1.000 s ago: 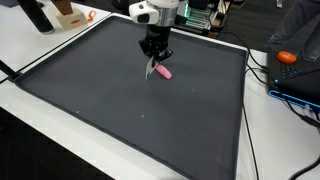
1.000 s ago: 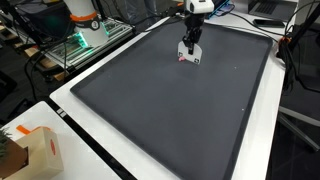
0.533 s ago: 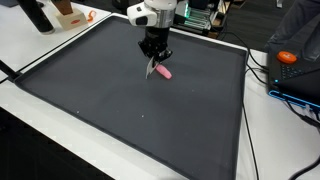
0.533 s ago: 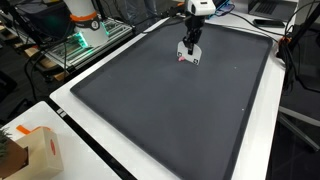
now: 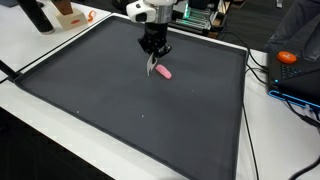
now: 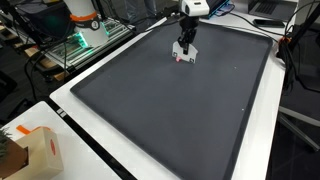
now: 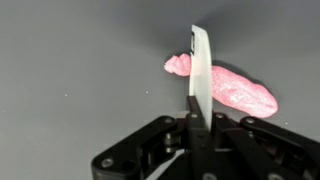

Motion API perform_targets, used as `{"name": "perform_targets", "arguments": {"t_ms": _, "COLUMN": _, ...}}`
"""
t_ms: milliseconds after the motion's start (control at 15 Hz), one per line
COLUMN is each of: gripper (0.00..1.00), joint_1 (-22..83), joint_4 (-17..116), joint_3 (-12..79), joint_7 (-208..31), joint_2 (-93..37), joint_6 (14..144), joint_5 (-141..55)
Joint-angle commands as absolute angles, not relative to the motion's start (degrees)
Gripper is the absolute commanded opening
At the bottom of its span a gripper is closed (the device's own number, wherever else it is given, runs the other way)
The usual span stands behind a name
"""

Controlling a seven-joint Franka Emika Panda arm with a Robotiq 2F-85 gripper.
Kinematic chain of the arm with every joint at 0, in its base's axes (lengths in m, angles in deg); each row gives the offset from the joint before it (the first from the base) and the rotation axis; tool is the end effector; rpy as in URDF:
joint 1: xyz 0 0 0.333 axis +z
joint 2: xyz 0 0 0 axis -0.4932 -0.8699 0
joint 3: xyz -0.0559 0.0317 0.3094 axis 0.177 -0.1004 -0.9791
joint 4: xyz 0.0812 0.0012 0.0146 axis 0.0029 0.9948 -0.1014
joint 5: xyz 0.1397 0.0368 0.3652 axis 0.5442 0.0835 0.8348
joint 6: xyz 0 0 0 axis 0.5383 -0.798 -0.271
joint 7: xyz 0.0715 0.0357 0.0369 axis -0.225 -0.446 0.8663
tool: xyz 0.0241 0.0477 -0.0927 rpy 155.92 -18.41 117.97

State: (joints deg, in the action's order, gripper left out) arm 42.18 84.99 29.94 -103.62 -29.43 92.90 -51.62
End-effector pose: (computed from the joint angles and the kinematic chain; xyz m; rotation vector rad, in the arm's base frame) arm 0.5372 0.1239 0.2347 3.0477 0.0614 0.1167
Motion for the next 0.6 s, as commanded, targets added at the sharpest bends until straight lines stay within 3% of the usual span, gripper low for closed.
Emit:
{"name": "perform_targets", "arguments": {"t_ms": 0, "gripper": 0.01, "joint_1": 41.42, "joint_4": 90.05, "joint_3": 29.92, "joint_7": -102.92, "joint_2": -30.72, "joint_6": 90.46, "joint_5": -51.46}}
{"name": "perform_targets", "arguments": {"t_ms": 533, "gripper": 0.01, "joint_1": 41.69, "joint_4": 94.42, "joint_3": 29.77, "joint_7": -104.56, "joint_2": -23.77, "joint_6": 96.71, "joint_5": -51.85}}
